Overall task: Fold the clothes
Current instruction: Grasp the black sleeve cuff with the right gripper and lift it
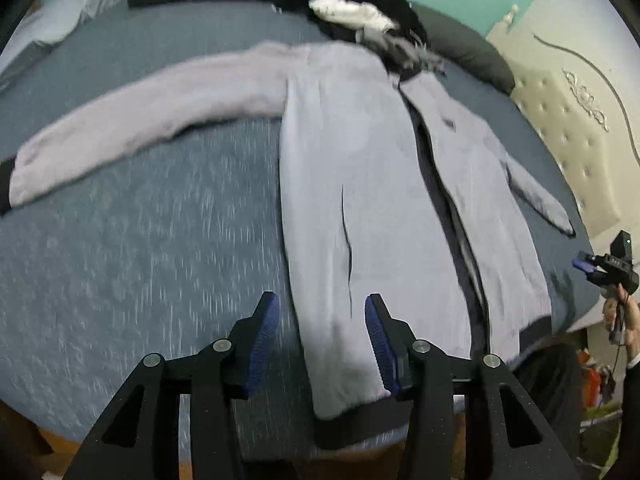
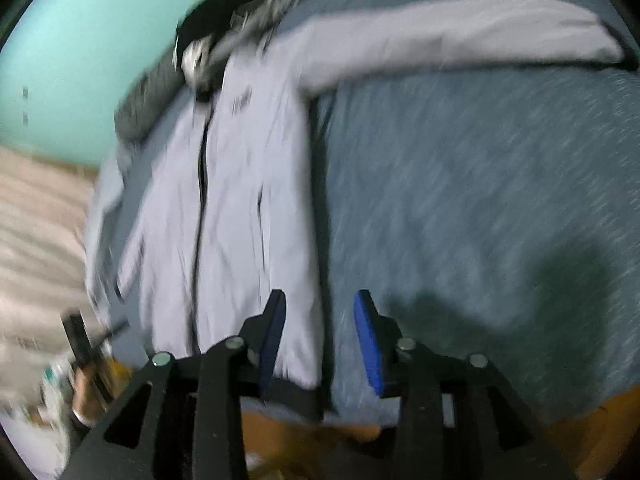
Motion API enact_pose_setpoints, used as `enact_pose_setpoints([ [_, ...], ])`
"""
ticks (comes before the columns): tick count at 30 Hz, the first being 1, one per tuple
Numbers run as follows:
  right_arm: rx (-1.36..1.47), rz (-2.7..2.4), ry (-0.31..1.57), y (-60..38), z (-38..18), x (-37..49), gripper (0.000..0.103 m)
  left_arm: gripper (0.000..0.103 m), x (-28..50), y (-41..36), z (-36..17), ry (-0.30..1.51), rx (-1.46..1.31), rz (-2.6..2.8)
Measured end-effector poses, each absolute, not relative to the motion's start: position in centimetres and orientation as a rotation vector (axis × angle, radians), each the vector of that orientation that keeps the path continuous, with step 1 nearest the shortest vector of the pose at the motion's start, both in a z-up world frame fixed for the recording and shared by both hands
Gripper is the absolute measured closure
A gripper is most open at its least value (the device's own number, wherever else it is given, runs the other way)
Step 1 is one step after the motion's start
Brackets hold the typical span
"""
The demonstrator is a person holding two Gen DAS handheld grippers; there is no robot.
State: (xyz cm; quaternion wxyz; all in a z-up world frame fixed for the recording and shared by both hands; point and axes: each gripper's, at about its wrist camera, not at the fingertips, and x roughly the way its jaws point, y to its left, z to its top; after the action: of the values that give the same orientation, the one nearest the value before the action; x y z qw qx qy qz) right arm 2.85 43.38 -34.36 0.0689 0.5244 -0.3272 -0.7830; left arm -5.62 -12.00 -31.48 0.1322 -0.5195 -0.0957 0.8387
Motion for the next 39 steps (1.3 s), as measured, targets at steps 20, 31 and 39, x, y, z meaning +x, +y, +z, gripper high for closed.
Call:
enact_pose_setpoints([
  [20, 1.284, -2.742, -1.619, 70.5, -35.7, 1.6, 0.036, 0.053, -9.9, -11.8, -32.7, -0.454, -1.335, 2.673],
  [31, 1.14, -2.801, -1.798, 75.5, -39.1, 0.7, 0.032, 0.053, -11.5, -10.1, -35.5, -0.46, -1.319, 2.757],
  [39, 1.12, -2.911, -1.61, 75.1, -38.0, -1.5, 0.065, 0.053, -11.2, -9.5, -36.7, -0.502, -1.277, 2.793],
])
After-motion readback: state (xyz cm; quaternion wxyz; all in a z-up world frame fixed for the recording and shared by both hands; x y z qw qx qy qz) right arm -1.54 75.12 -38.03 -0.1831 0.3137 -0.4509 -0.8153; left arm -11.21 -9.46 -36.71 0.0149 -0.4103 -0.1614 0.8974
